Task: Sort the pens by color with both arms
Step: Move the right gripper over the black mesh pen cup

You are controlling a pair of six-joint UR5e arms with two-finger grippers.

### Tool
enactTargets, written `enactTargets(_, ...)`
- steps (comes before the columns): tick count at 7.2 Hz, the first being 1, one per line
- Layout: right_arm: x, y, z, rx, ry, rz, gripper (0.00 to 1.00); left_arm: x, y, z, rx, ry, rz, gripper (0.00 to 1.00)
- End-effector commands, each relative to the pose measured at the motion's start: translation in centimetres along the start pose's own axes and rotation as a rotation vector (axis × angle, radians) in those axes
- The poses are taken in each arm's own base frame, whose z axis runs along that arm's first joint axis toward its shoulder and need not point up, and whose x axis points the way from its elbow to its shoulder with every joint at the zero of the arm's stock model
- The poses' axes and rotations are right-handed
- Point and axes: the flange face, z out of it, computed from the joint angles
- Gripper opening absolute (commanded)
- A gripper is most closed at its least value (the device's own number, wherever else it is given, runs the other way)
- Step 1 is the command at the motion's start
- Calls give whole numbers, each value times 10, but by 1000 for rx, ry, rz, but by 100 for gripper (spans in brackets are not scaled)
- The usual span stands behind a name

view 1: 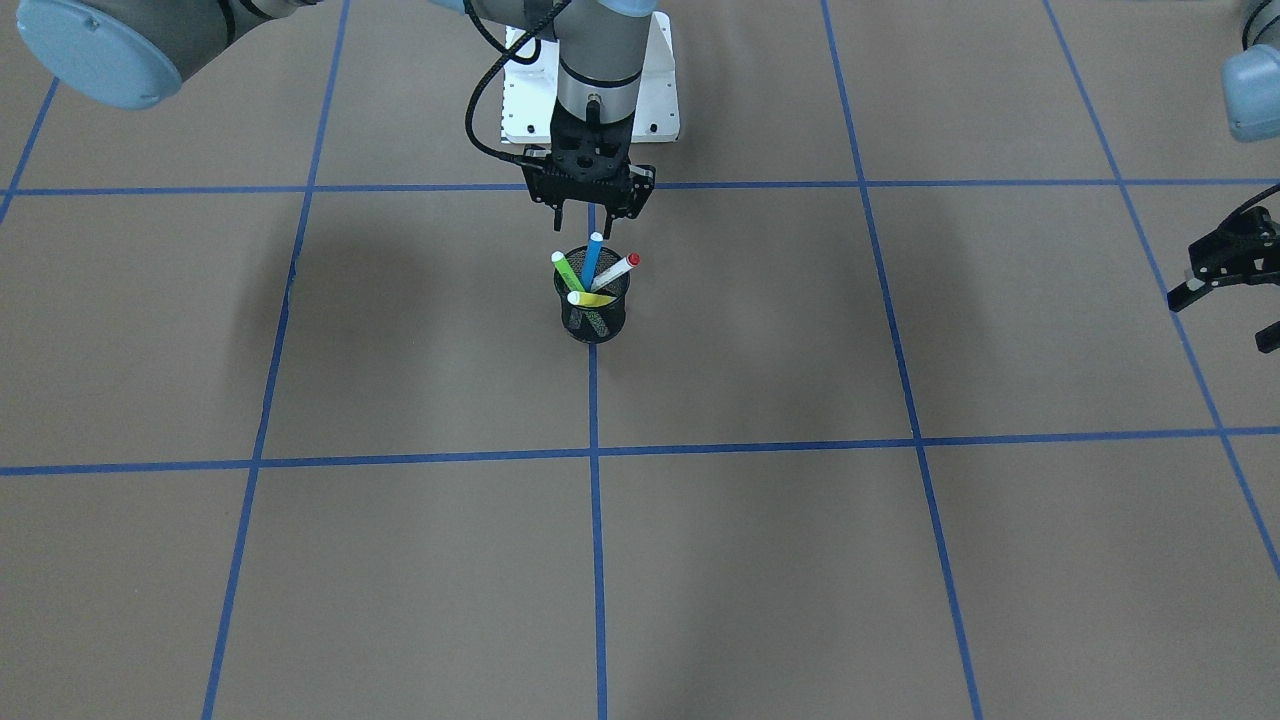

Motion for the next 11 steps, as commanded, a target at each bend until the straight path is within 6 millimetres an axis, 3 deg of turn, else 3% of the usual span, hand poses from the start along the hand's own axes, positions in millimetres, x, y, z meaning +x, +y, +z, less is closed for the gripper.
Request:
enactTargets(1, -3, 0, 11, -1, 2, -4, 56, 1, 0, -1, 2, 0, 2, 100)
enactTargets(3, -3, -1, 17, -3, 14, -6, 55, 1, 0, 0, 1, 0, 1, 100)
enactTargets(7, -5, 5, 17, -15, 12, -12, 43, 0, 0, 0, 1, 0, 1, 100)
enactTargets(9, -5, 5, 15, -18, 8, -12, 15, 0, 0, 0, 0, 0, 0, 100)
enactTargets(11, -4, 6, 7, -16, -5, -15, 2, 1, 0, 0, 1, 0, 1, 100)
